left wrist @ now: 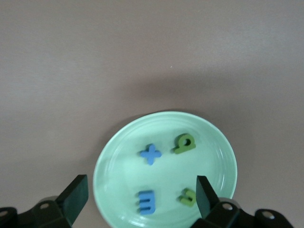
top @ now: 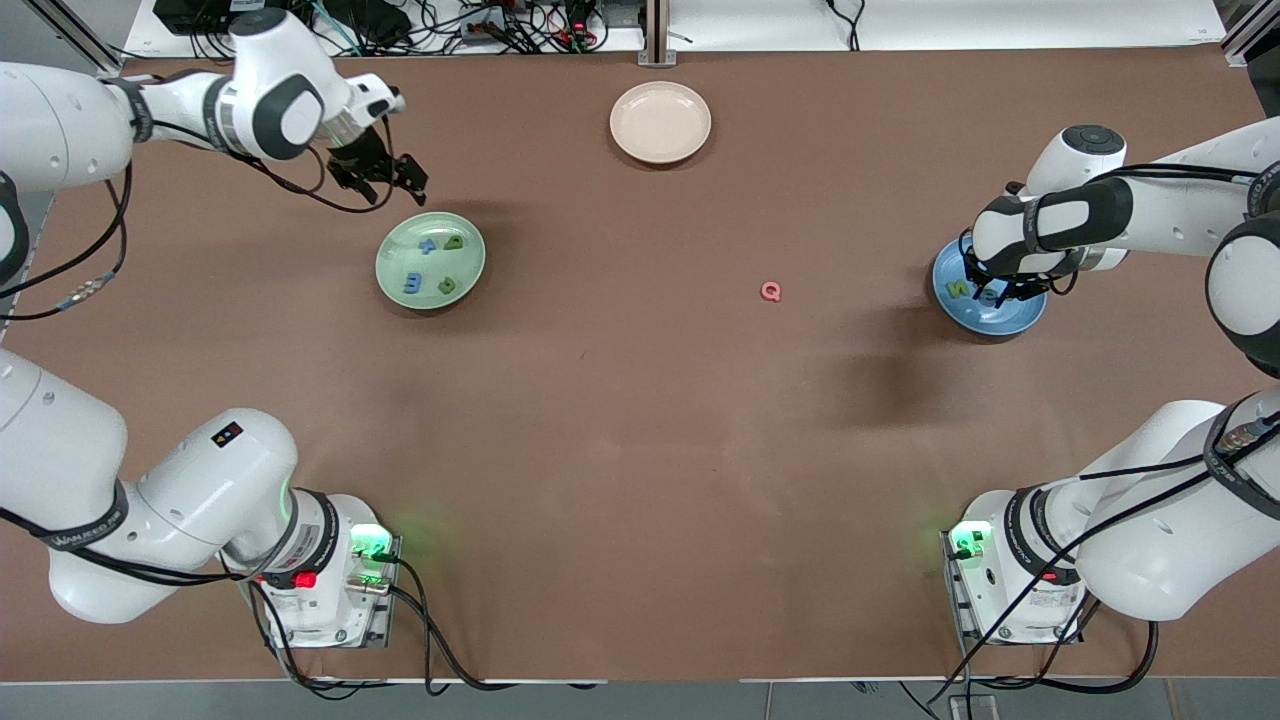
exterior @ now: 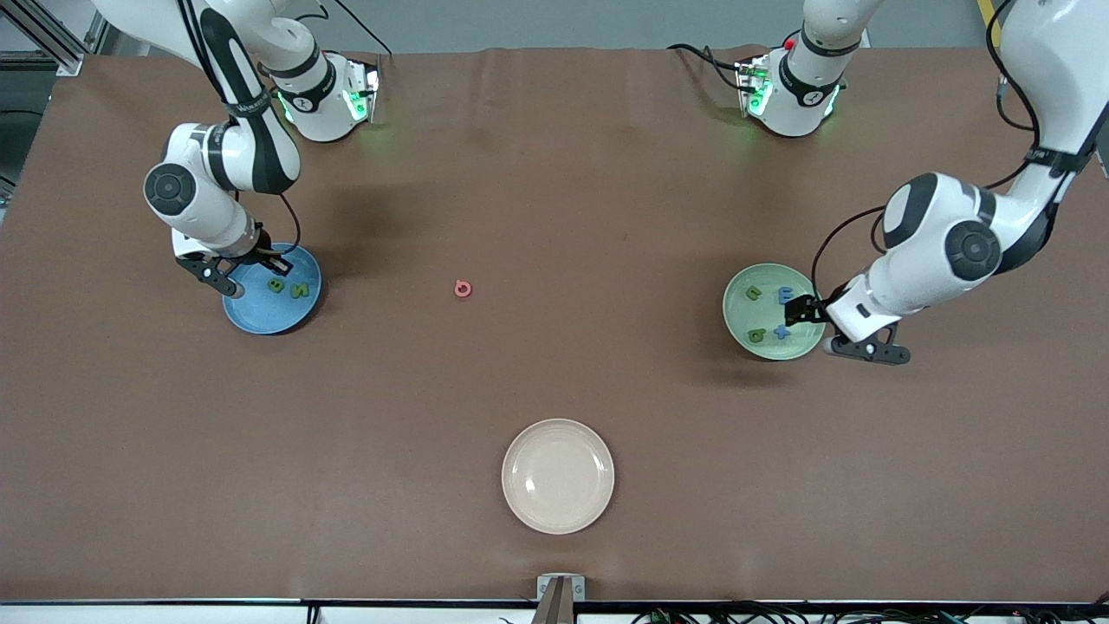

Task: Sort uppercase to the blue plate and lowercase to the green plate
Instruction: 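Place the blue e on the blue plate while the left gripper withdraws, then move the right gripper toward the pink Q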

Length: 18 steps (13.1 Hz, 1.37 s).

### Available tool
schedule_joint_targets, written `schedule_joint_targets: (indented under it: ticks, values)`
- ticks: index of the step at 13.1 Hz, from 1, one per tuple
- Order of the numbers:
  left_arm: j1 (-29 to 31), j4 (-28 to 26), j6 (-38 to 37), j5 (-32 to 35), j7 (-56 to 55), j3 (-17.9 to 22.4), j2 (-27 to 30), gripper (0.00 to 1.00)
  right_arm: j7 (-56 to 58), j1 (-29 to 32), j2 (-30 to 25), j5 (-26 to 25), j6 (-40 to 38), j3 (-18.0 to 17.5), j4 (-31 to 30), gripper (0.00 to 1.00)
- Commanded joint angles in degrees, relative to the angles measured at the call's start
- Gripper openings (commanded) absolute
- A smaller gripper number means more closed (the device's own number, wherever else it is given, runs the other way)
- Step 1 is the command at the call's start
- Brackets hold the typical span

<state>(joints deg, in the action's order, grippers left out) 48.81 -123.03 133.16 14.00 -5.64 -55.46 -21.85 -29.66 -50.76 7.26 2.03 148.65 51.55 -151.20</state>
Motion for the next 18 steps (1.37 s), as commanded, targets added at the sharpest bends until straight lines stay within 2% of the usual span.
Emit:
schedule_joint_targets:
  ticks: [1, 3, 5, 6, 8, 9, 11, 15, 18]
  values:
    - [-0.1, -3.4, -1.1, -9.0, 8.4, 2.8, 10.4, 1.0, 0.1, 0.4, -2.6, -0.7, 0.6, -0.1, -1.6, 0.02]
    - [0.0, -3.0, -3.7, -14.1, 13.7, 5.3, 14.3, 1.0, 0.1, 0.1, -2.4, -0.7, 0.3, -0.2, -1.6, 0.02]
    - [0.2, -0.7, -9.6, -15.3, 14.8, 7.6, 16.7, 1.0, 0.1, 0.0, -2.3, -0.7, 0.2, -0.2, -1.6, 0.05]
    - [0.3, 0.2, -11.0, -15.2, 14.8, 7.9, 18.5, 1.0, 0.1, -0.1, -2.3, -0.6, -0.1, -0.2, -1.6, 0.16]
    - [0.3, 2.5, -11.9, -15.4, 14.3, 9.0, 22.5, 1.0, 0.1, -0.4, -2.3, -0.7, -0.2, -0.2, -1.6, 0.68]
    - [0.3, 5.0, -13.9, -15.4, 14.3, 9.1, 23.3, 1.0, 0.1, -0.4, -2.3, -0.6, -0.2, -0.2, -1.6, 0.84]
    - [0.3, 12.6, -20.4, -15.4, 13.8, 9.1, 23.2, 1.0, 0.1, -0.5, -2.3, -0.6, -0.3, -0.3, -1.6, 1.0]
    - [0.3, 24.1, -26.3, -15.4, 13.7, 9.1, 23.1, 1.0, -0.5, -1.0, -3.1, -0.2, -5.3, -0.9, 1.7, 1.0]
    - [0.4, 31.3, -30.1, -15.5, 13.7, 9.1, 22.0, 1.0, -1.7, -5.2, -3.1, 6.1, -9.2, -0.9, 5.2, 1.0]
